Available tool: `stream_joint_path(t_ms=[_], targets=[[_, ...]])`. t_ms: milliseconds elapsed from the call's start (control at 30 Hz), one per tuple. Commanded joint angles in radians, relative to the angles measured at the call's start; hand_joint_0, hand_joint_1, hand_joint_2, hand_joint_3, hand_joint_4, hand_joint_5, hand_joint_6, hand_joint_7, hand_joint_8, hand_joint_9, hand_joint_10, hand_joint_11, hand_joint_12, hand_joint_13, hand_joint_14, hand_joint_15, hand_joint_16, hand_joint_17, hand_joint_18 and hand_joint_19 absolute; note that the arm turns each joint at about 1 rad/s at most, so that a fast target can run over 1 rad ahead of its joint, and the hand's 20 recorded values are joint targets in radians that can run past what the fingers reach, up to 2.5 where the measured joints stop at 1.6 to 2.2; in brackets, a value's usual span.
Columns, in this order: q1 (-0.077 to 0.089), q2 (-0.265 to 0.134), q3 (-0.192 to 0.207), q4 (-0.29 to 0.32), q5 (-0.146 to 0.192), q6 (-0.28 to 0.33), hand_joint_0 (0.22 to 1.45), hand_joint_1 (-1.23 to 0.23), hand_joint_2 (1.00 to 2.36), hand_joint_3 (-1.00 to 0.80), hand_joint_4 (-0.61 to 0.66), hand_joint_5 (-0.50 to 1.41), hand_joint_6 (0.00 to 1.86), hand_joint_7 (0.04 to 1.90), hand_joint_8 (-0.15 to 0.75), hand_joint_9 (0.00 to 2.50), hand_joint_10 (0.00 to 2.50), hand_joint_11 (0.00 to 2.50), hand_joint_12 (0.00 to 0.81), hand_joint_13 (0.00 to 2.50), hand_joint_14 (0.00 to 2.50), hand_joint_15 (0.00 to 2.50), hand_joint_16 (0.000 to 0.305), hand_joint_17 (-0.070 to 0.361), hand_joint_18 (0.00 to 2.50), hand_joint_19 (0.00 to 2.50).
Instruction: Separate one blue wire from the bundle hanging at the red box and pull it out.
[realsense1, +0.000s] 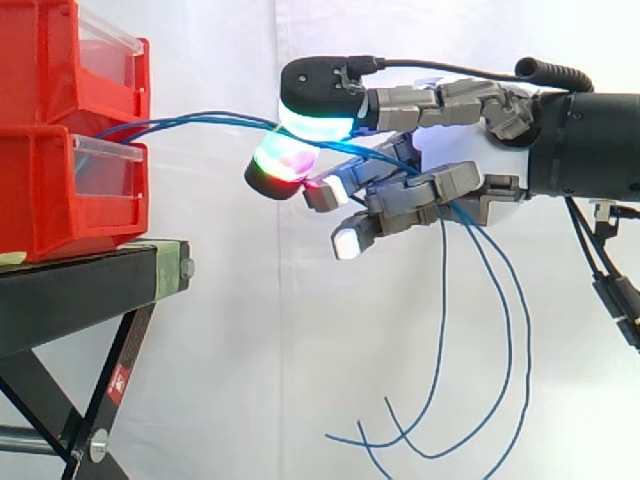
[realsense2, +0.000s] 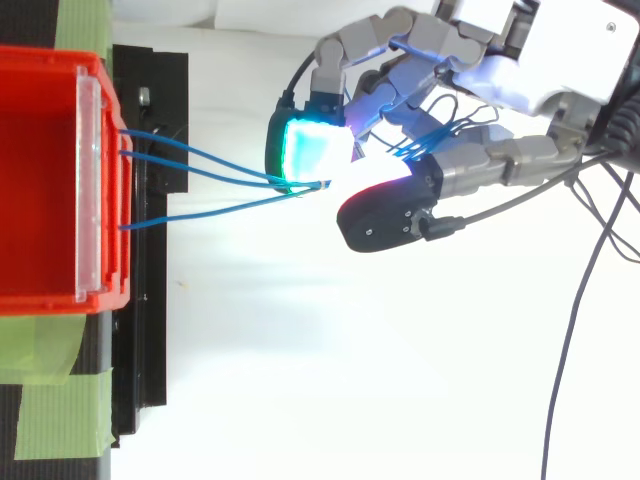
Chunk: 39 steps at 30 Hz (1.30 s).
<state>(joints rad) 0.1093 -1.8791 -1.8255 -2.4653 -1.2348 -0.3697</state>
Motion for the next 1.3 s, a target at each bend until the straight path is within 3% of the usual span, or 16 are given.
stream_joint_path(t_ms=[0,500,667,1000,1267], targets=[[-0.002,0.0,0.0,0.0,0.0,0.0,0.7,-0.9,1.03,-0.12,0.22,-0.24,0.84,1.1,0.312,0.91,0.01,1.52,0.315,1.19,1.84,0.86,0.052,0.116,0.71,0.85],[0.0,0.0,0.0,0.002,0.0,0.0,0.7,-0.94,1.03,-0.18,0.23,-0.26,0.84,1.08,0.315,0.87,0.01,1.51,0.316,1.19,1.81,0.85,0.053,0.118,0.73,0.84],[0.001,0.0,0.0,0.002,0.0,0.0,0.64,-0.81,1.02,-0.24,0.23,-0.24,0.83,1.07,0.328,0.99,0.01,1.52,0.315,1.24,1.88,0.8,0.052,0.116,0.75,0.88],[0.0,0.0,0.0,0.002,0.002,0.0,0.63,-0.64,1.03,-0.11,0.24,-0.22,0.82,1.1,0.333,1.07,0.01,1.52,0.314,1.27,1.88,0.81,0.053,0.118,0.76,0.88],[0.001,0.0,0.0,0.0,0.002,0.002,0.59,-0.73,1.02,-0.24,0.25,-0.23,0.82,1.1,0.338,1.05,0.01,1.52,0.314,1.26,1.89,0.81,0.053,0.12,0.76,0.89]])
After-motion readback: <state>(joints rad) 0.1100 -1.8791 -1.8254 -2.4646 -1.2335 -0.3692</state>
